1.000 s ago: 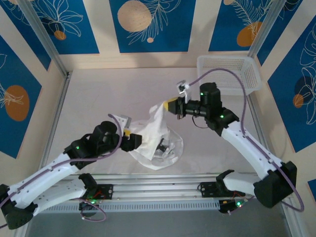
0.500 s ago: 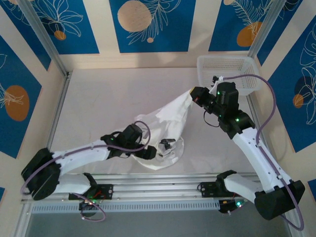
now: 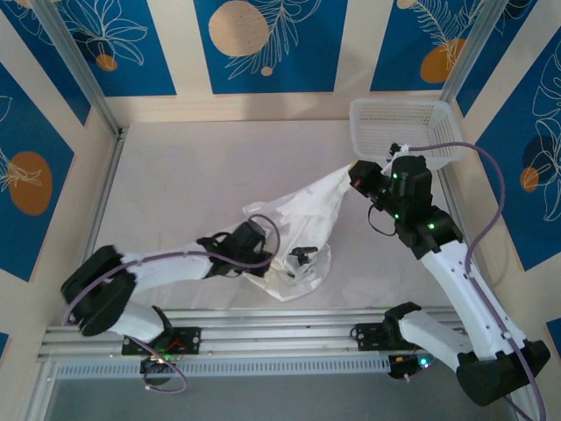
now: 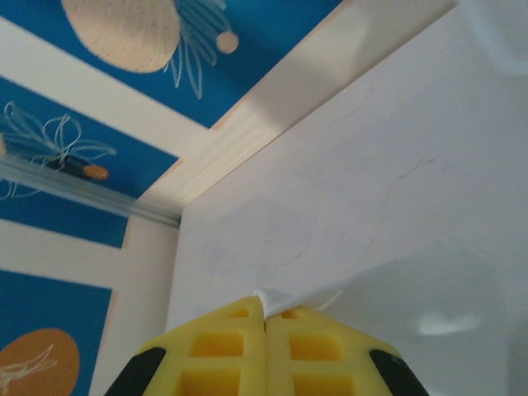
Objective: Fold the inside-out t-shirt
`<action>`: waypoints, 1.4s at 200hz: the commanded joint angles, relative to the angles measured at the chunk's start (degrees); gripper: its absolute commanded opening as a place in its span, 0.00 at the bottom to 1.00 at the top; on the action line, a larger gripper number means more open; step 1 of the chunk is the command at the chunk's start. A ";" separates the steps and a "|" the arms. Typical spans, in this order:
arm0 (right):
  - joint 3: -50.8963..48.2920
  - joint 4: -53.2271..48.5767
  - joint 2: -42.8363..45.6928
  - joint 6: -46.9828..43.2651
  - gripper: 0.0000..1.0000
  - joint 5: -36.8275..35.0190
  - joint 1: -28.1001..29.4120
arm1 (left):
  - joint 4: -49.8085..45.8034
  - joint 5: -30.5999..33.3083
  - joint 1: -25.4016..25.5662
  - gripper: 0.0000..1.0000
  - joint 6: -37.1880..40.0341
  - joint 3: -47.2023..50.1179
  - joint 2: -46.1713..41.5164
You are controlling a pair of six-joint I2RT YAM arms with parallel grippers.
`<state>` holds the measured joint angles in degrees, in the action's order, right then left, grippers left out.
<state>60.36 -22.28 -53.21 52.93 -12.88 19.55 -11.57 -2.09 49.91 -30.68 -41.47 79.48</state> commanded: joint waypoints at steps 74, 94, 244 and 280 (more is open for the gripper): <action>8.52 -9.21 7.90 2.80 0.00 -14.20 -4.54 | -22.37 -10.64 -19.35 0.11 6.79 -10.91 -24.00; 6.89 -10.05 6.02 3.97 0.00 -10.90 -4.44 | -2.00 -23.68 -15.69 0.36 -9.61 2.21 -22.35; 5.39 -10.65 9.03 -1.30 0.00 -15.13 -0.39 | -18.83 9.86 10.47 0.69 -25.12 -24.83 24.44; 4.61 -11.38 11.09 -1.29 0.00 -16.33 -0.39 | -19.22 11.74 10.15 0.42 -25.64 -23.38 27.12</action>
<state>64.49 -33.32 -43.88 52.56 -26.13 18.81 -27.20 6.61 60.18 -54.59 -65.01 105.43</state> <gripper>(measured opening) 0.055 0.535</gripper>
